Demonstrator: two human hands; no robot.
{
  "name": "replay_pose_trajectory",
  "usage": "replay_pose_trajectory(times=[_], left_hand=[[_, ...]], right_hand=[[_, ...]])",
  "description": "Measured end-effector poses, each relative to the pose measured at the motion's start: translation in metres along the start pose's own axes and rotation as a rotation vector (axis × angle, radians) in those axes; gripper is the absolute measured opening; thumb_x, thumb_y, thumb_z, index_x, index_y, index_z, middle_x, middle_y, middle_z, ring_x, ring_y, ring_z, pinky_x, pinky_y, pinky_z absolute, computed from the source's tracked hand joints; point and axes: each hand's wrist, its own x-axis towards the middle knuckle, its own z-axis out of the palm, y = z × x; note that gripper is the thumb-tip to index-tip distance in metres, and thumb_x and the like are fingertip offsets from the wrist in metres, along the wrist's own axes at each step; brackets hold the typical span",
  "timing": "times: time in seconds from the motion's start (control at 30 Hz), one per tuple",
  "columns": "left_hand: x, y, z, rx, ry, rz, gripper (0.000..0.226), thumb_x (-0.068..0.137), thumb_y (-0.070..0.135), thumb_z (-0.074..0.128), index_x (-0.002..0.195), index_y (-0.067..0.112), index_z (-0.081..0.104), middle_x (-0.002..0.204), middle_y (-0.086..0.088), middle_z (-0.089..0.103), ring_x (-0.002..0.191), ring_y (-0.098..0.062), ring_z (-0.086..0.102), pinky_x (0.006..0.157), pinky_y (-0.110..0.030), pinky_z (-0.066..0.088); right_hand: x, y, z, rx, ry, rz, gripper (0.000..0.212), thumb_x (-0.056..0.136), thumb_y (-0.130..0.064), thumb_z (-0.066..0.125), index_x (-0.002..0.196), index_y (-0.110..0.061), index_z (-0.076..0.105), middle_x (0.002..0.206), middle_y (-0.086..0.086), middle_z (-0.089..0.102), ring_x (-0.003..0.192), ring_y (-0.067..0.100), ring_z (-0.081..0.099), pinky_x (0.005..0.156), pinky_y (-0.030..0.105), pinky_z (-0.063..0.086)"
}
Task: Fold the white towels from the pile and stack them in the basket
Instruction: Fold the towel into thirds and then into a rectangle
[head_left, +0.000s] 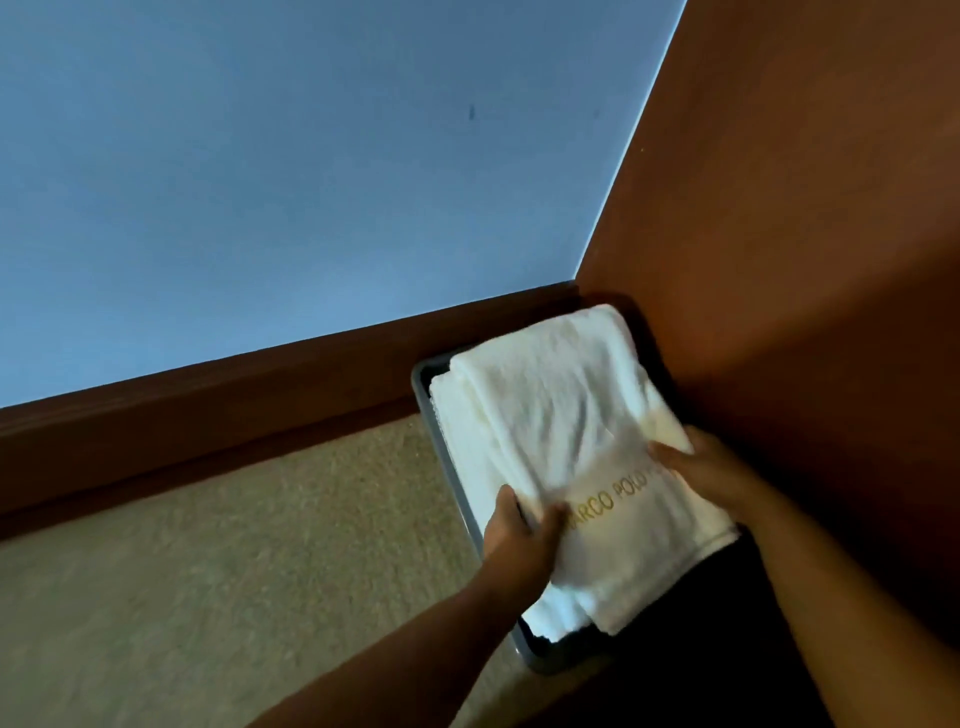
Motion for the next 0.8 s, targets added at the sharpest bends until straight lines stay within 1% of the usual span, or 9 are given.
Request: replay_pose_trajectory(times=[0.2,0.27,0.33,0.4,0.47,0.5,0.57,0.67,0.8], left_hand=[[0.013,-0.003,-0.006,-0.225,0.001,0.021,0.022,0.1,0.025,0.062,0.12,0.018,0.053,0.107,-0.009,0.072,0.088,-0.022,0.072,0.052,-0.023,0.05],[0.017,-0.006,-0.008,-0.209,0.062,0.007,0.021,0.097,0.027,0.065,0.116,0.025,0.055,0.105,-0.008,0.072,0.091,-0.024,0.072,0.055,-0.025,0.053],[0.02,-0.007,-0.011,-0.101,0.165,-0.031,0.031,0.083,0.037,0.065,0.111,0.038,0.051,0.108,-0.006,0.07,0.094,-0.023,0.071,0.069,-0.036,0.061],[0.023,0.005,-0.012,0.068,0.343,0.053,0.06,0.075,0.034,0.061,0.131,0.039,0.039,0.128,-0.007,0.057,0.111,-0.02,0.062,0.095,-0.041,0.054],[0.033,0.029,-0.012,0.4,0.488,0.292,0.09,0.073,0.027,0.058,0.155,0.021,0.02,0.153,-0.011,0.03,0.139,-0.025,0.033,0.116,-0.037,0.025],[0.043,0.043,-0.012,0.597,0.49,0.439,0.093,0.075,0.025,0.057,0.158,0.017,0.015,0.161,-0.012,0.017,0.148,-0.027,0.018,0.12,-0.039,0.013],[0.076,0.066,-0.011,0.984,0.336,0.691,0.082,0.087,0.031,0.052,0.16,0.021,0.017,0.168,-0.012,0.001,0.154,-0.034,0.006,0.121,-0.048,0.007],[0.138,0.076,-0.015,1.394,0.05,0.597,0.069,0.099,0.057,0.033,0.16,0.037,0.008,0.169,-0.006,-0.012,0.155,-0.033,-0.008,0.123,-0.053,0.0],[0.186,0.073,-0.02,1.467,0.013,0.492,0.076,0.093,0.073,0.024,0.158,0.044,-0.001,0.169,-0.001,-0.01,0.155,-0.032,-0.009,0.122,-0.056,-0.003]], right_hand=[[0.02,0.018,0.014,-0.057,0.111,-0.052,0.039,0.1,-0.04,0.055,0.121,-0.008,0.064,0.104,0.006,0.066,0.097,0.021,0.06,0.084,0.03,0.04],[0.022,0.018,0.014,-0.103,0.12,-0.048,0.042,0.1,-0.044,0.053,0.119,-0.008,0.064,0.109,0.012,0.066,0.102,0.027,0.062,0.086,0.032,0.042],[0.024,0.023,0.018,-0.184,0.128,-0.018,0.047,0.1,-0.049,0.049,0.12,-0.008,0.061,0.117,0.017,0.065,0.109,0.034,0.062,0.091,0.037,0.045],[0.023,0.025,0.024,-0.285,0.134,0.011,0.051,0.099,-0.052,0.046,0.124,-0.009,0.055,0.123,0.022,0.062,0.111,0.039,0.06,0.093,0.041,0.046],[0.025,0.027,0.029,-0.337,0.137,0.036,0.056,0.1,-0.05,0.048,0.136,-0.008,0.047,0.132,0.025,0.057,0.117,0.041,0.058,0.096,0.042,0.046],[0.024,0.024,0.031,-0.352,0.133,0.062,0.061,0.1,-0.049,0.048,0.144,-0.008,0.04,0.139,0.025,0.052,0.123,0.042,0.054,0.101,0.043,0.044],[0.019,0.016,0.034,-0.438,0.189,0.086,0.068,0.101,-0.048,0.042,0.156,-0.012,0.024,0.15,0.026,0.038,0.132,0.044,0.044,0.107,0.046,0.037],[0.002,0.011,0.049,-0.653,0.353,-0.172,0.072,0.089,-0.044,0.033,0.157,-0.022,0.027,0.151,0.021,0.033,0.128,0.045,0.043,0.106,0.055,0.035],[-0.016,0.019,0.082,-0.658,0.27,-0.236,0.07,0.091,-0.064,0.028,0.157,-0.039,0.021,0.168,0.002,0.01,0.152,0.033,0.016,0.115,0.064,0.021]])
